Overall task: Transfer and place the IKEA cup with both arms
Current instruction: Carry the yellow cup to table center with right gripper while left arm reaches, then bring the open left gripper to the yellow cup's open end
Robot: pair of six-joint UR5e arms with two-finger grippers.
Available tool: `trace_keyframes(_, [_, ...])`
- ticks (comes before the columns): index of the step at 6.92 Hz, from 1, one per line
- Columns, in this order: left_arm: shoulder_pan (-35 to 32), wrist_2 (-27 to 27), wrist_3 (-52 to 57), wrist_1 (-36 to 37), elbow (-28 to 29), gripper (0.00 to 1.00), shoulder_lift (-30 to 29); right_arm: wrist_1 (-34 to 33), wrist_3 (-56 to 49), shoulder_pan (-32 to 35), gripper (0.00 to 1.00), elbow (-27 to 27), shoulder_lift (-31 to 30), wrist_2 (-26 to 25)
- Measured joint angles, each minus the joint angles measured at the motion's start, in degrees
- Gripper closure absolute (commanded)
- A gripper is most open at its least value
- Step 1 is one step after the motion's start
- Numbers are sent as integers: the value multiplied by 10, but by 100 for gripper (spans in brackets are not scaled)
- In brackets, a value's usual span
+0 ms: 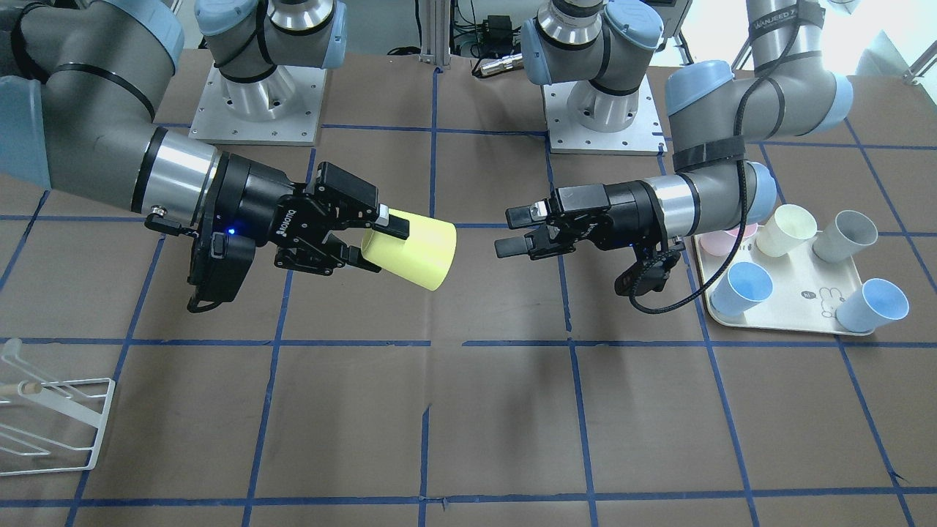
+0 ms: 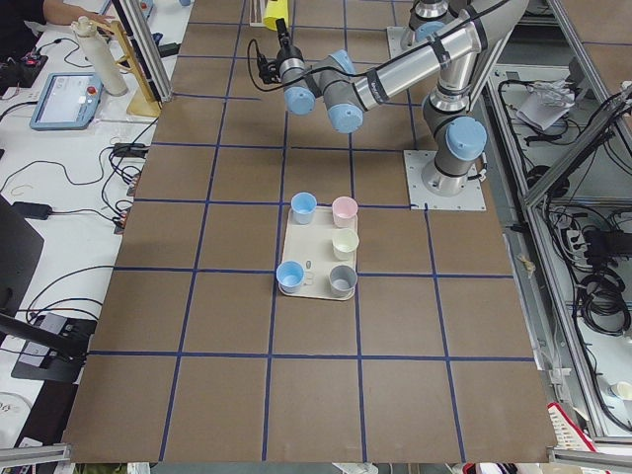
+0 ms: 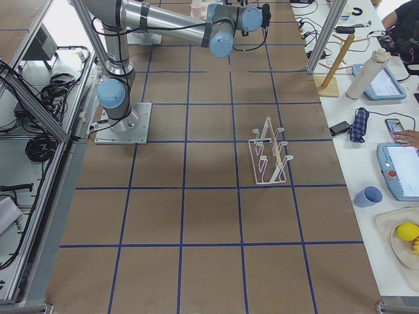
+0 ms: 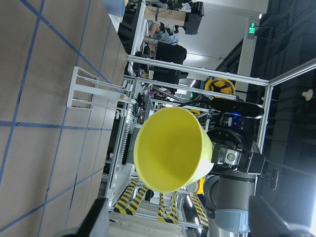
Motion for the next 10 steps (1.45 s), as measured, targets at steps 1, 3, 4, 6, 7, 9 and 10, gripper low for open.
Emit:
trace_keyframes(1, [3, -2, 1, 8, 3, 0, -18, -4, 0, 0, 50, 1, 0, 2])
trace_keyframes(3, [-1, -2, 2, 36, 4, 0, -43, -16, 4, 0, 50, 1, 2, 3])
trace_keyframes(4, [-7, -2, 2, 43, 4, 0, -51, -21, 10, 0, 50, 1, 2, 3])
trace_keyframes(6, [-20, -6, 2, 51, 4, 0, -64, -25, 16, 0, 50, 2, 3, 5])
trace_keyframes(7, [-30, -7, 2, 56, 5, 0, -67, -26, 16, 0, 50, 2, 3, 6])
trace_keyframes(9, [-40, -18, 2, 76, 5, 5, -73, -26, 16, 0, 50, 2, 2, 8])
trace_keyframes(10, [-41, -35, 1, 81, 4, 4, -78, -26, 16, 0, 50, 2, 2, 8])
